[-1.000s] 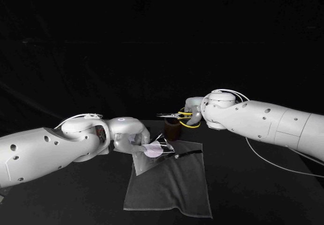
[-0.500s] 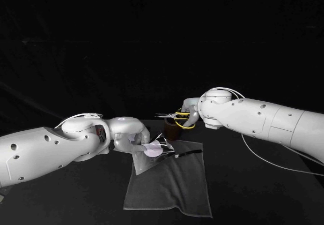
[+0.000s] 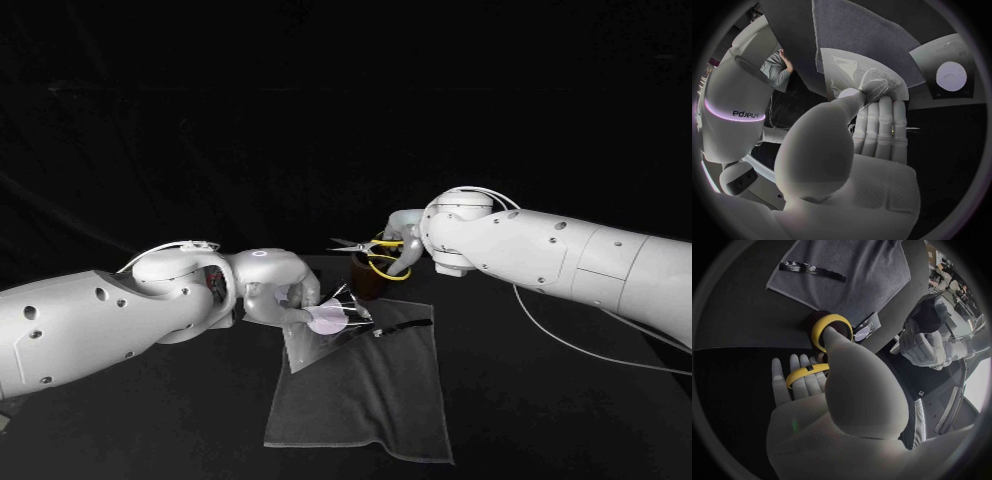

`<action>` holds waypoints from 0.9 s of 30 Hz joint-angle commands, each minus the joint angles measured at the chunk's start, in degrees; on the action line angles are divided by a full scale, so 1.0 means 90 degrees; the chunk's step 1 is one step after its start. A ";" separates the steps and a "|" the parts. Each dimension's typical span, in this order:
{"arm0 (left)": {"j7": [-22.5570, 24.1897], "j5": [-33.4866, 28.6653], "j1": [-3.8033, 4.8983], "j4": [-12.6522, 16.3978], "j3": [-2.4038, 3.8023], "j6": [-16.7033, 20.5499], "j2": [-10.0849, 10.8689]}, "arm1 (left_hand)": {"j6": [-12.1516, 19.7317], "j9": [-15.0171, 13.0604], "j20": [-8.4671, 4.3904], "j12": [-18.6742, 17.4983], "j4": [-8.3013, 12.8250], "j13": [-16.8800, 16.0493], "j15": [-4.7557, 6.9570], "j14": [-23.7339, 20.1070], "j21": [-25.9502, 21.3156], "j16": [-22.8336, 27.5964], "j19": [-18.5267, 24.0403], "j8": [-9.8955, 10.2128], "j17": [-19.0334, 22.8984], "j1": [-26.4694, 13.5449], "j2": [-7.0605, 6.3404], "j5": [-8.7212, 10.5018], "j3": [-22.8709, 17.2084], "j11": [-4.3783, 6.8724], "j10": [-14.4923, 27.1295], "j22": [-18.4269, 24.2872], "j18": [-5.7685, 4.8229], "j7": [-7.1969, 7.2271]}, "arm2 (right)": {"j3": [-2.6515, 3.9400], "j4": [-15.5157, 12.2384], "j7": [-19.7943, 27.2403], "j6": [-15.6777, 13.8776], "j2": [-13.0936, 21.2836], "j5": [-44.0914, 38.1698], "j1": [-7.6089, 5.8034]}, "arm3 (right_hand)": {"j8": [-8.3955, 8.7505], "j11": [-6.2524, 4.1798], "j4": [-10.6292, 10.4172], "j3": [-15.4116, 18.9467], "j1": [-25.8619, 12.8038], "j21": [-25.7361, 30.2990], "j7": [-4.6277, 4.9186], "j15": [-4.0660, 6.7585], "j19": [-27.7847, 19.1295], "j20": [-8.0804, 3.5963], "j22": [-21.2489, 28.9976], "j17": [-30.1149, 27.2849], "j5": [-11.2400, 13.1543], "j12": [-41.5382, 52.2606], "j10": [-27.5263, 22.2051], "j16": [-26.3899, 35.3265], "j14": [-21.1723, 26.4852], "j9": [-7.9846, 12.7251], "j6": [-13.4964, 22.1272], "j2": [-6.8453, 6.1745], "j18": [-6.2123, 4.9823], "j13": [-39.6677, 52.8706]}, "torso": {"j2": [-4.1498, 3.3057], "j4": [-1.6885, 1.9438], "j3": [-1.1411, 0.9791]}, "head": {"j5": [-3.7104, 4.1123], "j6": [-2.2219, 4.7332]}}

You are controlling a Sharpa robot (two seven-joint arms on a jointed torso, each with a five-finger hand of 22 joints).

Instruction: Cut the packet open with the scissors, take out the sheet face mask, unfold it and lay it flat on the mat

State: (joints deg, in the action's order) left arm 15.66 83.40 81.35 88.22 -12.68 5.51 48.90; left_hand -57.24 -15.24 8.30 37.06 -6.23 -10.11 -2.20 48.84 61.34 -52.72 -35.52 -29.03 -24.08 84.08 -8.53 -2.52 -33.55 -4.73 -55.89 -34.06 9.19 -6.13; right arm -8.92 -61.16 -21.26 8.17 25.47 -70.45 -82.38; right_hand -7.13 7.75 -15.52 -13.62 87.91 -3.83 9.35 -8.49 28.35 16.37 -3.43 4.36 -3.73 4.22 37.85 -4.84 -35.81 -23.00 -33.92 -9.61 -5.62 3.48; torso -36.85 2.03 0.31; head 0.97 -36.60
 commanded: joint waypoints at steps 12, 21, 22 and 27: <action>-0.0009 -0.0070 0.0002 -0.0016 0.0006 -0.0088 -0.0005 | -0.0029 -0.0857 0.0012 0.0033 0.0680 -0.0012 0.0001 0.0017 0.0041 0.0024 -0.0031 -0.0017 0.0008 0.0027 0.0018 -0.0024 -0.0700 0.0005 -0.0032 0.0002 0.0125 -0.0009 | -0.0006 -0.0194 0.0450 -0.0090 0.0162 -0.0539 -0.0004 | 0.0089 0.0043 0.0820 -0.1220 -0.0334 0.0041 0.0117 0.0168 -0.0448 0.0021 0.0051 0.0088 0.0093 -0.0093 0.1160 -0.0033 -0.0918 0.0502 0.0002 0.0274 0.0154 0.0001 | -0.0001 -0.0003 -0.0006 | -0.0002 0.0001; -0.0016 -0.0092 0.0002 -0.0025 0.0006 -0.0102 -0.0005 | -0.0029 -0.0857 0.0012 0.0033 0.0680 -0.0012 0.0001 0.0017 0.0041 0.0024 -0.0031 -0.0017 0.0008 0.0027 0.0018 -0.0024 -0.0700 0.0005 -0.0032 0.0002 0.0125 -0.0009 | -0.0007 -0.0174 0.0457 -0.0312 0.0193 -0.0384 -0.0004 | 0.0500 0.0324 0.1416 -0.1655 -0.0826 0.0072 0.0436 -0.0213 -0.0899 0.0034 0.0083 -0.0167 0.0000 -0.0175 -0.0810 0.0247 0.0875 0.1277 0.1321 0.0175 0.0205 -0.0084 | -0.0003 0.0004 0.0000 | 0.0011 -0.0007; -0.0017 -0.0098 0.0002 -0.0026 0.0006 -0.0104 -0.0004 | -0.0029 -0.0857 0.0012 0.0033 0.0680 -0.0012 0.0001 0.0017 0.0041 0.0024 -0.0031 -0.0017 0.0008 0.0027 0.0018 -0.0024 -0.0700 0.0005 -0.0032 0.0002 0.0125 -0.0009 | -0.0007 -0.0180 0.0453 -0.0278 0.0199 -0.0343 -0.0004 | 0.0512 0.0292 0.1478 -0.1719 -0.0848 0.0077 0.0400 -0.0216 -0.0952 0.0037 0.0088 -0.0175 0.0003 -0.0183 -0.0925 0.0254 0.0981 0.1325 0.1405 0.0202 0.0209 -0.0091 | -0.0003 0.0004 0.0000 | 0.0011 -0.0007; -0.0022 -0.0112 0.0002 -0.0030 0.0006 -0.0115 -0.0009 | -0.0028 -0.0870 0.0015 0.0031 0.0678 -0.0015 -0.0001 0.0020 0.0042 0.0025 -0.0035 -0.0011 0.0009 0.0025 0.0017 -0.0024 -0.0701 0.0005 -0.0033 0.0004 0.0125 -0.0014 | -0.0007 -0.0191 0.0446 -0.0145 0.0222 -0.0251 -0.0004 | 0.0516 0.0223 0.1602 -0.1762 -0.0964 0.0082 0.0337 -0.0226 -0.1046 0.0040 0.0094 -0.0168 -0.0038 -0.0183 -0.1084 0.0242 0.1029 0.1399 0.1528 0.0148 0.0215 -0.0095 | 0.0003 0.0005 0.0000 | -0.0001 -0.0008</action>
State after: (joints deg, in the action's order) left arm 15.38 82.86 81.35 87.94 -12.68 5.27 48.91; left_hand -57.11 -15.24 8.30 37.05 -6.22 -10.17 -2.20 48.84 61.34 -52.72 -35.52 -28.99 -24.08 84.08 -8.53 -2.52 -33.54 -4.73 -55.89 -34.06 9.18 -6.21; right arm -9.03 -62.83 -17.53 6.66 27.39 -73.38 -82.35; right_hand -2.73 9.83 -1.37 -29.45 79.77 -3.42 8.53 -10.83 19.21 16.70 -2.61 2.76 -3.87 2.82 28.15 -2.82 -26.46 -10.42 -20.14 -8.14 -4.75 2.62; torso -36.85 2.05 0.30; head 1.05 -36.65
